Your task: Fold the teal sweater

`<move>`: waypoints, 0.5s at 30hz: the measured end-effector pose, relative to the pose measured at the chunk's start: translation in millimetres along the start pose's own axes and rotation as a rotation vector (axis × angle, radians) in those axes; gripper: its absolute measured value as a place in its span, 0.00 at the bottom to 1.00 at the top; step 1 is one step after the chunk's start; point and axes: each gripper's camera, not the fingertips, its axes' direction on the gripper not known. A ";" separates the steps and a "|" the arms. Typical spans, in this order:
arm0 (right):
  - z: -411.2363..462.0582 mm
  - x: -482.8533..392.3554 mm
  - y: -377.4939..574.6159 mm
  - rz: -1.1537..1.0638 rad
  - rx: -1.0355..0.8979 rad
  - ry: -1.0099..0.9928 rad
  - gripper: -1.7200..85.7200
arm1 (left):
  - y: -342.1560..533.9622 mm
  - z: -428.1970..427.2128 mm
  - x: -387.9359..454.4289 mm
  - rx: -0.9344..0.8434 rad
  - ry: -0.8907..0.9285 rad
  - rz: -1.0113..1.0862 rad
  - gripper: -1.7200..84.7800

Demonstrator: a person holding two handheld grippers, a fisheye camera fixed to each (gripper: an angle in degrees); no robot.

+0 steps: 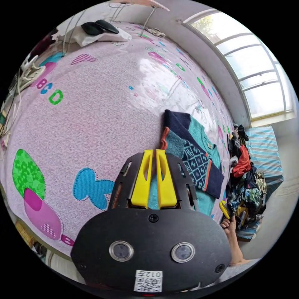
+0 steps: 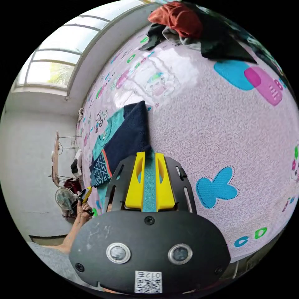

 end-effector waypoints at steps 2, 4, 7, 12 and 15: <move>11.6 -4.1 -13.6 -0.082 0.008 0.043 0.08 | -4.7 -11.4 8.5 0.031 -0.012 0.020 0.04; 31.9 -10.3 -29.1 -0.172 -0.022 0.085 0.09 | -17.9 -10.1 39.2 -0.013 -0.034 0.144 0.04; 70.3 -18.8 -53.1 -0.306 -0.076 0.178 0.09 | -36.0 4.3 76.3 -0.124 -0.075 0.276 0.05; 118.4 -7.6 -92.8 -0.347 -0.085 0.254 0.11 | -52.6 19.4 103.2 -0.184 -0.154 0.333 0.05; 150.0 0.0 -106.4 -0.375 -0.115 0.319 0.10 | -53.1 23.9 115.9 -0.200 -0.185 0.364 0.04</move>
